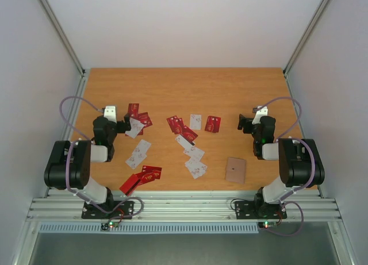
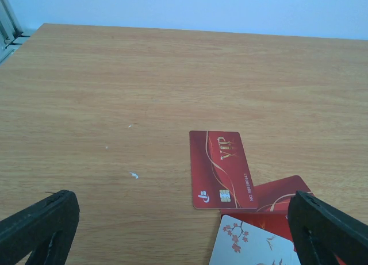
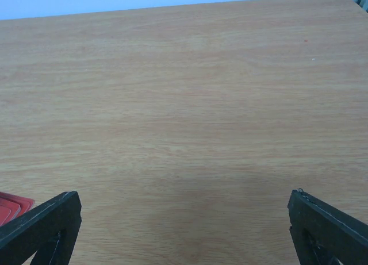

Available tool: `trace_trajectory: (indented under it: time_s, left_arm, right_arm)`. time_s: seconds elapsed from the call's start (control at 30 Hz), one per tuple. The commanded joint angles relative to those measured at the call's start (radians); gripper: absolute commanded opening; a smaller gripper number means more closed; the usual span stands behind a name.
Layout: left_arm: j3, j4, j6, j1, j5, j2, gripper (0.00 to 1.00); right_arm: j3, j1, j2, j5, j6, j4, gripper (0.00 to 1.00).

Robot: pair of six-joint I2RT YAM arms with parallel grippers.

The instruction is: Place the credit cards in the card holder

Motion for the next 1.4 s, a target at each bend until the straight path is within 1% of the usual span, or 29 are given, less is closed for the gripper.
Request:
trace_trajectory:
  time_s: [0.0, 0.4, 0.5, 0.6, 0.67, 0.7, 0.73, 0.8, 0.87, 0.97, 1.03, 1.1, 1.2, 1.23, 1.3, 1.37]
  left_arm:
    - [0.02, 0.039, 0.015, -0.006, 0.0, 0.0, 1.0]
    - [0.019, 0.034, 0.012, -0.005, -0.005, -0.013, 0.99]
    - [0.014, -0.007, 0.0, -0.006, -0.056, -0.075, 0.99]
    - [-0.005, -0.045, -0.001, -0.006, -0.048, -0.162, 1.0]
    - [0.011, -0.157, 0.003, -0.006, -0.046, -0.271, 0.99]
    - [0.031, -0.257, 0.007, -0.006, -0.048, -0.324, 0.99]
    - [0.056, -0.305, 0.009, -0.006, -0.052, -0.373, 0.99]
    - [0.135, -0.519, 0.008, -0.008, -0.058, -0.433, 0.99]
    - [0.213, -0.669, -0.016, -0.009, -0.075, -0.47, 0.99]
    - [0.296, -0.808, -0.082, -0.009, -0.064, -0.517, 0.99]
    - [0.347, -0.917, -0.116, -0.009, -0.04, -0.547, 0.99]
    - [0.398, -1.042, -0.179, -0.009, -0.045, -0.565, 1.0]
    - [0.475, -1.231, -0.279, -0.009, -0.088, -0.575, 0.99]
    - [0.496, -1.284, -0.303, -0.009, -0.098, -0.579, 0.99]
    - [0.524, -1.368, -0.29, -0.009, -0.058, -0.594, 0.99]
    - [0.534, -1.415, -0.258, -0.009, 0.001, -0.623, 0.99]
  right_arm:
    - [0.007, -0.005, 0.0, -0.002, -0.004, 0.029, 0.98]
    - [0.007, -0.005, -0.003, -0.001, -0.003, 0.027, 0.99]
    - [-0.015, -0.002, -0.02, 0.025, 0.003, 0.055, 0.98]
    - [-0.017, 0.013, -0.079, 0.119, 0.013, 0.015, 0.99]
    - [-0.006, 0.02, -0.14, 0.136, 0.007, -0.051, 0.98]
    - [0.002, 0.024, -0.173, 0.145, 0.006, -0.091, 0.98]
    - [0.012, 0.028, -0.209, 0.16, 0.006, -0.131, 0.98]
    - [0.04, 0.033, -0.272, 0.192, 0.015, -0.216, 0.98]
    - [0.095, 0.033, -0.326, 0.209, 0.043, -0.337, 0.98]
    - [0.237, 0.035, -0.369, 0.219, 0.086, -0.587, 0.99]
    - [0.325, 0.036, -0.37, 0.228, 0.116, -0.708, 0.98]
    - [0.382, 0.035, -0.369, 0.204, 0.124, -0.75, 0.99]
    - [0.44, 0.036, -0.377, 0.188, 0.12, -0.784, 0.98]
    - [0.458, 0.036, -0.383, 0.199, 0.151, -0.788, 0.98]
    - [0.507, 0.035, -0.392, 0.201, 0.224, -0.892, 0.98]
    - [0.578, 0.036, -0.392, 0.138, 0.245, -1.004, 0.98]
